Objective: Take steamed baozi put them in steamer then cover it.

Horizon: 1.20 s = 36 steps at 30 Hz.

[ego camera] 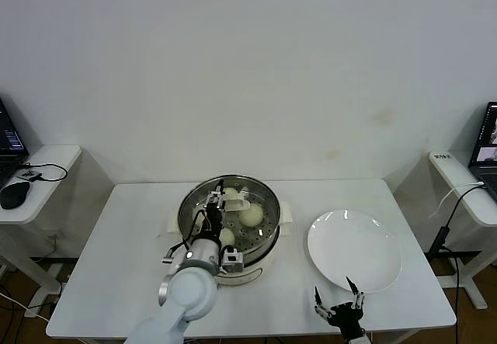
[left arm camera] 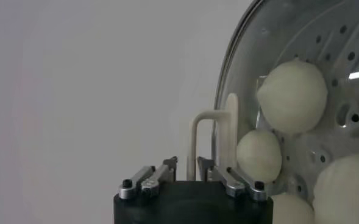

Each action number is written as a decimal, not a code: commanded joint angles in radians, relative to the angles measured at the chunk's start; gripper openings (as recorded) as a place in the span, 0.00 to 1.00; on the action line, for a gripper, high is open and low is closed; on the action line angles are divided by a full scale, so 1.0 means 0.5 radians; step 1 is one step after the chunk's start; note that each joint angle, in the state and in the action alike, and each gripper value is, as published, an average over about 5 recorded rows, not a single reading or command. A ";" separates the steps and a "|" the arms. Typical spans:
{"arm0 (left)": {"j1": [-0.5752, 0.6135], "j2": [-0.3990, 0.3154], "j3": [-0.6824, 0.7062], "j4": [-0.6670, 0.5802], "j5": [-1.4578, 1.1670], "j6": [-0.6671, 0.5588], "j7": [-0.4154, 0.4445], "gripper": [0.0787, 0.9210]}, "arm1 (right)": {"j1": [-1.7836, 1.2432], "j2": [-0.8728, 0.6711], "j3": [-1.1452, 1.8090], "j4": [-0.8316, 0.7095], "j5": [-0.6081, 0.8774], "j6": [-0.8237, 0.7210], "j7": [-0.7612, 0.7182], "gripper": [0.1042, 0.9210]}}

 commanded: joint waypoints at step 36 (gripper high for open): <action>1.912 -0.077 -1.229 -0.361 -3.307 -1.449 -1.019 0.88 | -0.322 -0.342 -0.013 0.289 0.564 0.124 -0.063 0.88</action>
